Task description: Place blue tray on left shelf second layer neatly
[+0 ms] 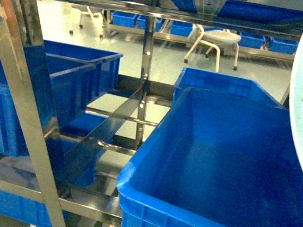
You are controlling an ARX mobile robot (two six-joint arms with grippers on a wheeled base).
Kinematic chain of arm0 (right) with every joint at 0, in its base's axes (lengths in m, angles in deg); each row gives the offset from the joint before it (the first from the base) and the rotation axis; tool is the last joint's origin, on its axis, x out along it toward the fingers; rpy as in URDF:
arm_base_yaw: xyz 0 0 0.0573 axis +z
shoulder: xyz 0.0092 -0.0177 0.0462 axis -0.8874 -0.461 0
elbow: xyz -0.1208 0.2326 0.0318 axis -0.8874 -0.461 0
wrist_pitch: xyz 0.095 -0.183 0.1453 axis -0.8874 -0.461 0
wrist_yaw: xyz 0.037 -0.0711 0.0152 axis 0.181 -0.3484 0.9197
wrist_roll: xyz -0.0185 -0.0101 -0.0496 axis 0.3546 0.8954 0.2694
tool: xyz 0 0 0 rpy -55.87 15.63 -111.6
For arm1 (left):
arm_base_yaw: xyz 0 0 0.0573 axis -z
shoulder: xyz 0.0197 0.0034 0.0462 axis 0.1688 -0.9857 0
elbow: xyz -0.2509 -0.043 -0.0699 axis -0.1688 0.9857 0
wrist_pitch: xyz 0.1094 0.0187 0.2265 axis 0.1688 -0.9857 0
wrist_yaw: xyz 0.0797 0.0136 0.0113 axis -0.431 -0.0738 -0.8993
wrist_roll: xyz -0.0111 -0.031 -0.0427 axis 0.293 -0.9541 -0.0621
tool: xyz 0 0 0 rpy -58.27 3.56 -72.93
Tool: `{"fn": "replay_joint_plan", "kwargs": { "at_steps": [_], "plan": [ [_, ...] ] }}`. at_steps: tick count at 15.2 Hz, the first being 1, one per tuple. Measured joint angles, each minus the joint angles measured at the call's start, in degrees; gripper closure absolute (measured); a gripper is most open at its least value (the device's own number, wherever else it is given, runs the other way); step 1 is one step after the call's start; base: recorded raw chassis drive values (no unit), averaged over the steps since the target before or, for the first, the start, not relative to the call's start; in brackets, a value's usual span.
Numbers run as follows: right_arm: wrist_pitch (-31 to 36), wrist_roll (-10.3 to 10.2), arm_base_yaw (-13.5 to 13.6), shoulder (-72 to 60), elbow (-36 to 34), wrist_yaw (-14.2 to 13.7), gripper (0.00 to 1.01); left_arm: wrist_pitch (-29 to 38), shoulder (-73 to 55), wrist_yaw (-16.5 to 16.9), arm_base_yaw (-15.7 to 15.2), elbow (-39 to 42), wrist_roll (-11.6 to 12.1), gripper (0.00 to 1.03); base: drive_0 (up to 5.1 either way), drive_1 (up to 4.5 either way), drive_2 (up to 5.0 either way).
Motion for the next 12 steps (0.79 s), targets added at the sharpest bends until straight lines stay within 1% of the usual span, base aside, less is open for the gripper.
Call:
{"fn": "replay_joint_plan", "kwargs": {
  "at_steps": [12],
  "plan": [
    [0.00, 0.00, 0.00, 0.02, 0.00, 0.00, 0.99, 0.00, 0.00, 0.00, 0.00, 0.00, 0.00, 0.05, 0.0, 0.00, 0.0]
  ]
}}
